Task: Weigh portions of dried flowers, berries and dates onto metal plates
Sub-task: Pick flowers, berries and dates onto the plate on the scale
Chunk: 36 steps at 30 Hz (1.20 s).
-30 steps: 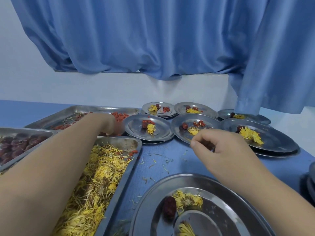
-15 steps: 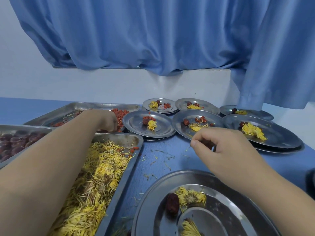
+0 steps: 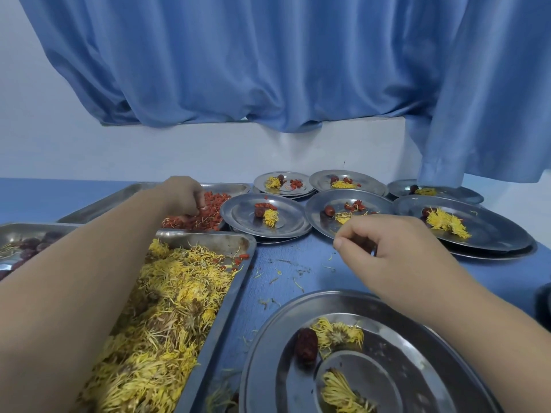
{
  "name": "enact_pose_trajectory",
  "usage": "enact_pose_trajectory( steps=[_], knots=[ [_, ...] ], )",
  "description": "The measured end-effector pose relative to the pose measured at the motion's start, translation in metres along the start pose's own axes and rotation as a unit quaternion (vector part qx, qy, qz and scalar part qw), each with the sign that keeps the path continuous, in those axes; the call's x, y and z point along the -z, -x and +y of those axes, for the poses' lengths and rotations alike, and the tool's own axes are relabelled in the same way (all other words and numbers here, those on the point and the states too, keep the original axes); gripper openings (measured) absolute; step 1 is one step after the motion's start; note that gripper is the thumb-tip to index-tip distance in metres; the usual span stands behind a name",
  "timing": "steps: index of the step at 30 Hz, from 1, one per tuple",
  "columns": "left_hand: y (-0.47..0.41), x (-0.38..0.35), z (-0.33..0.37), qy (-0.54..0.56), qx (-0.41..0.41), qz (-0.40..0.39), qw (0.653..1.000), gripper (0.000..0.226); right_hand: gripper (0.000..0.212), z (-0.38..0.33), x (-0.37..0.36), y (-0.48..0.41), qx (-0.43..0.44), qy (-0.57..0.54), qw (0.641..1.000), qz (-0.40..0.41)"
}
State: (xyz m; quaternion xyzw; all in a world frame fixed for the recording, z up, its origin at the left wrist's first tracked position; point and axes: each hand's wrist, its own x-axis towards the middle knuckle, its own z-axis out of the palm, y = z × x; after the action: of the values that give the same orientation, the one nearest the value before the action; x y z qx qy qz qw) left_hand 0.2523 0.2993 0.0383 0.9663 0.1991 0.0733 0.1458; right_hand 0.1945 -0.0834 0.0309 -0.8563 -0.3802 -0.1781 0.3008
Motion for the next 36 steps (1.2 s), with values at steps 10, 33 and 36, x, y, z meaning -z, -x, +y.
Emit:
enact_pose_trajectory(
  steps=[10, 33, 36],
  knots=[
    [0.041, 0.02, 0.021, 0.092, -0.045, 0.031, 0.994, 0.013, 0.022, -0.009, 0.013, 0.0, -0.008, -0.021, 1.0, 0.008],
    [0.257, -0.025, 0.191, 0.169, -0.304, -0.215, 0.913, 0.026, 0.016, -0.01, 0.06, 0.142, -0.084, -0.059, 0.982, 0.159],
    [0.257, -0.024, 0.188, 0.203, -0.277, -0.211, 0.915, 0.024, 0.016, -0.005, 0.055, 0.151, -0.057, -0.005, 0.988, 0.142]
  ],
)
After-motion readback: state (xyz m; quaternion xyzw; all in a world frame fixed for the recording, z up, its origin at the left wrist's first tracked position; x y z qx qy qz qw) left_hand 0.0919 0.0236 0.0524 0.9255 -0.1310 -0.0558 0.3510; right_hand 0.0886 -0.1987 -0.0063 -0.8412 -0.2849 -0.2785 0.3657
